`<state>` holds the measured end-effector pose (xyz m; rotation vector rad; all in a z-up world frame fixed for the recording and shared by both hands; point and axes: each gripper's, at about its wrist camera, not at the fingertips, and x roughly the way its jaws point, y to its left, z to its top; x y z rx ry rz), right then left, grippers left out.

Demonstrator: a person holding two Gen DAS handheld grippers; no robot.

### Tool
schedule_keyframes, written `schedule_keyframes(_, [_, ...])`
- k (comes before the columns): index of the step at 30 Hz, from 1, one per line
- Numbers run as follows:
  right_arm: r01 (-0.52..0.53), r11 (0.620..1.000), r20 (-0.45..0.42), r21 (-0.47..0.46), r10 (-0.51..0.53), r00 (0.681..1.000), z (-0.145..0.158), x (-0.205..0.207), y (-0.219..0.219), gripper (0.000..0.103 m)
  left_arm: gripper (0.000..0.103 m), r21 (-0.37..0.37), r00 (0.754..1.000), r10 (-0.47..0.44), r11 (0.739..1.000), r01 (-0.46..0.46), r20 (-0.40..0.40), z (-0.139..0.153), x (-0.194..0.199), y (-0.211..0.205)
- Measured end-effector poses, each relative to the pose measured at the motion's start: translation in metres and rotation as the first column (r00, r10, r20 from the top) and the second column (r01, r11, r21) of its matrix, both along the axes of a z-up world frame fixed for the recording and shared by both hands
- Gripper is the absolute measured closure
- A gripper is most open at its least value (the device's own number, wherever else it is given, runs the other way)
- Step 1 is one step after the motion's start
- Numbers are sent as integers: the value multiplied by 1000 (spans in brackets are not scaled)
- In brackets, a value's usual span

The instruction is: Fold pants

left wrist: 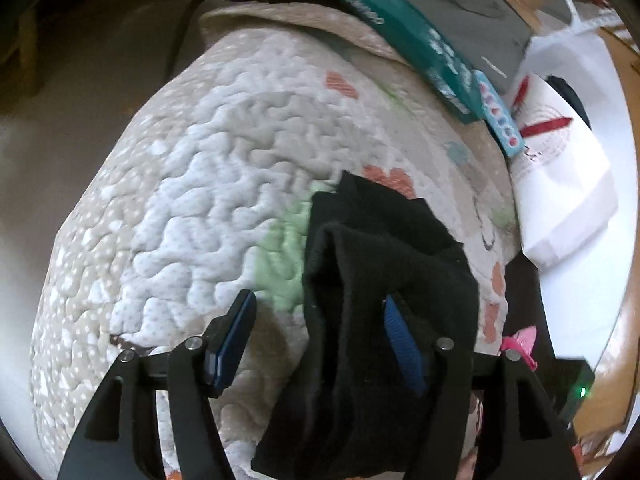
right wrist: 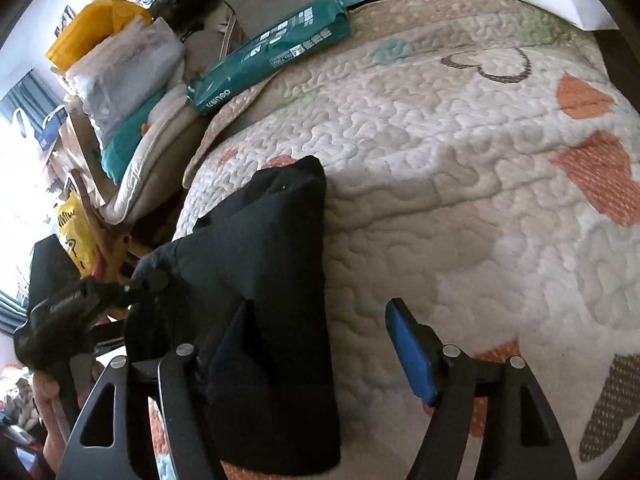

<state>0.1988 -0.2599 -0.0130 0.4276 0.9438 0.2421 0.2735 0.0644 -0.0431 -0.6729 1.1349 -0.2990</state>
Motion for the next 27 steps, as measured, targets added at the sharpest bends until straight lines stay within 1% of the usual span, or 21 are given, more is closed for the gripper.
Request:
schedule_keyframes(3, [4,1000,2,-10,-4,1000,0,-11,-2,27,37,-25,999,33,999,-33,-20,1,-3,2])
schedule_keyframes(5, [8,1000,1,-19,-8,1000,0,-21,-2,27,34,-40,998,58,997,-59,-31,2,-7,6])
schedule_keyframes(7, [13,1000,-1,-22,-13,1000,2,-30,-3,27,32,-31,994,103,994,-105,-44,5,-15,17])
schedule_keyframes(10, [13,999,-2,-42,-14,1000,5,-48,-9,27,32,-23,989,140,990,-141,-56,8,-32,34])
schedule_keyframes(14, [12,998,-4,-60,-12,1000,12,-78,-16,27,32,86,983,168,983,-162,-69,13,-62,49])
schedule_keyframes(15, [11,998,0,-59,-11,1000,13,-86,-17,27,32,148,985,160,978,-149,-65,17,-76,50])
schedule_keyframes(17, [7,999,11,-54,-6,1000,17,-103,-15,27,32,232,989,146,963,-135,-29,26,-102,46])
schedule_keyframes(18, [1,999,20,-47,0,1000,19,-113,-13,27,32,269,992,126,956,-121,-2,32,-120,40])
schedule_keyframes(21, [-18,999,48,-31,20,999,24,-135,-4,27,32,328,992,105,937,-120,64,43,-172,22])
schedule_keyframes(23, [-35,999,71,-36,37,997,27,-152,6,27,32,371,986,117,916,-153,118,49,-203,14])
schedule_keyframes(24, [-43,998,83,-44,46,995,29,-160,10,27,32,405,979,128,896,-184,161,54,-225,6])
schedule_keyframes(26, [-48,996,110,-80,57,992,35,-176,17,27,32,440,962,152,865,-241,228,62,-254,-4])
schedule_keyframes(27, [-44,994,124,-101,57,991,37,-183,20,27,32,451,955,158,854,-260,252,66,-265,-10])
